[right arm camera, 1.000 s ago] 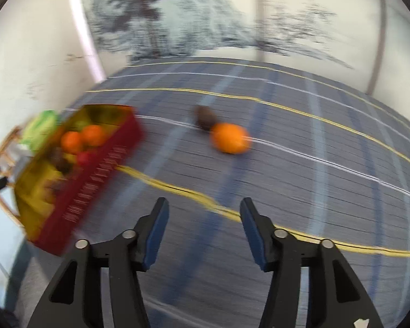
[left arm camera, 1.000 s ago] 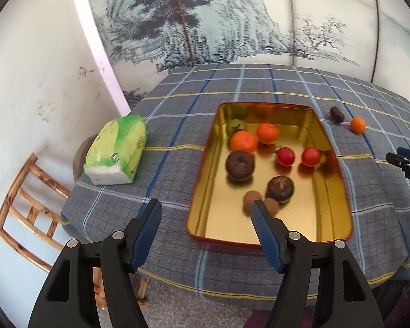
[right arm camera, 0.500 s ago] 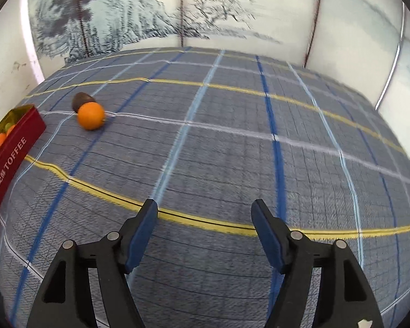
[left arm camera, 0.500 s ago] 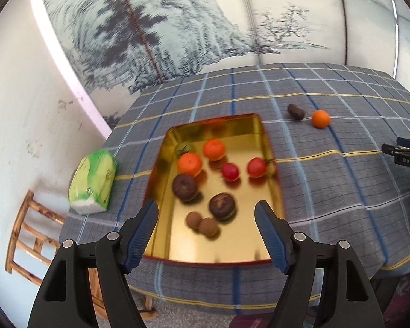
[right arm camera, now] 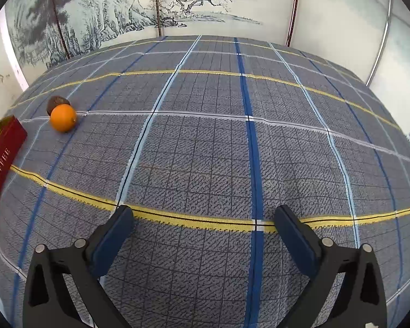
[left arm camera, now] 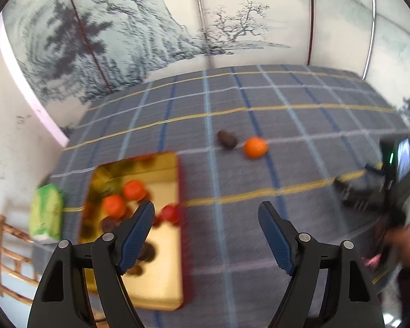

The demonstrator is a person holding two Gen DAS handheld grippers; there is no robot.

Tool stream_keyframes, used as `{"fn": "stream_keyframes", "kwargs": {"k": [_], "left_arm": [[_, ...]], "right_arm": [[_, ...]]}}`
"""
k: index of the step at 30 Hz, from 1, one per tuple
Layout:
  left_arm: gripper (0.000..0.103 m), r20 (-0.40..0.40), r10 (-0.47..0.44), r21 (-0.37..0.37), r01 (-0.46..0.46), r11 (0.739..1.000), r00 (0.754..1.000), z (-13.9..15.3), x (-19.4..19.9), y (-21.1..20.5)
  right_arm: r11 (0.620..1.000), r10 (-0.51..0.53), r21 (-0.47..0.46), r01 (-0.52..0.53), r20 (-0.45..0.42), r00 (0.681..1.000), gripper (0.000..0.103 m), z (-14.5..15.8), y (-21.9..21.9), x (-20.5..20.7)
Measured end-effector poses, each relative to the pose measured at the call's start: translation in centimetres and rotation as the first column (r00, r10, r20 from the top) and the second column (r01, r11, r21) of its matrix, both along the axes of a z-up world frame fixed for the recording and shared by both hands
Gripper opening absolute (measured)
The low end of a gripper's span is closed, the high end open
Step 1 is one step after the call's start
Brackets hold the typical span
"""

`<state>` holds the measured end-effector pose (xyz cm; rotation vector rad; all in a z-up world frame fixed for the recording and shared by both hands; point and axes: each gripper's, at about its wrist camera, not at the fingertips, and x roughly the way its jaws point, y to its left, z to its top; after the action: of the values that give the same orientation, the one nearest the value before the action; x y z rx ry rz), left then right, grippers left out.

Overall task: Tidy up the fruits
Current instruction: 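Grasp the brown mangosteen with the left gripper while the right gripper grasps the orange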

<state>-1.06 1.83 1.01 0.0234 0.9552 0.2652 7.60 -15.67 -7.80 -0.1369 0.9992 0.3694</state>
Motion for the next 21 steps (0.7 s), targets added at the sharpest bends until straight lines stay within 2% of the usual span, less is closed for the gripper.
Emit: {"fn": "stream_keyframes", "kwargs": {"k": [3, 6, 9, 13, 17, 21], "left_arm": [[0.079, 0.008, -0.014, -0.056, 0.015, 0.998, 1.000, 0.4, 3.7, 0.1], [0.079, -0.013, -0.007, -0.056, 0.006, 0.998, 1.000, -0.3, 7.6, 0.4], [0.079, -0.061, 0.023, -0.138, -0.031, 0.990, 0.998, -2.1, 11.9, 1.8], [0.075, -0.135, 0.071, -0.197, -0.097, 0.976, 0.988, -5.1, 16.3, 3.5], [0.072, -0.214, 0.121, -0.220, -0.168, 0.961, 0.969, -8.4, 19.2, 5.0], [0.069, -0.254, 0.153, -0.259, -0.220, 0.941, 0.955, -10.8, 20.4, 6.2]], "right_arm": [[1.000, -0.002, 0.009, 0.002, -0.004, 1.000, 0.102, 0.0, -0.4, -0.1], [1.000, 0.015, 0.013, -0.014, -0.006, 1.000, 0.103, 0.0, -0.4, -0.2], [0.999, 0.022, 0.040, -0.022, -0.006, 1.000, 0.103, 0.1, -0.7, -0.3], [0.993, 0.020, 0.116, -0.018, -0.013, 1.000, 0.103, 0.3, -1.7, -0.2], [0.988, 0.028, 0.151, -0.025, -0.015, 0.999, 0.103, 0.4, -1.9, -0.2], [0.985, 0.040, 0.168, -0.037, -0.017, 0.999, 0.103, 0.5, -2.0, -0.2]]}}
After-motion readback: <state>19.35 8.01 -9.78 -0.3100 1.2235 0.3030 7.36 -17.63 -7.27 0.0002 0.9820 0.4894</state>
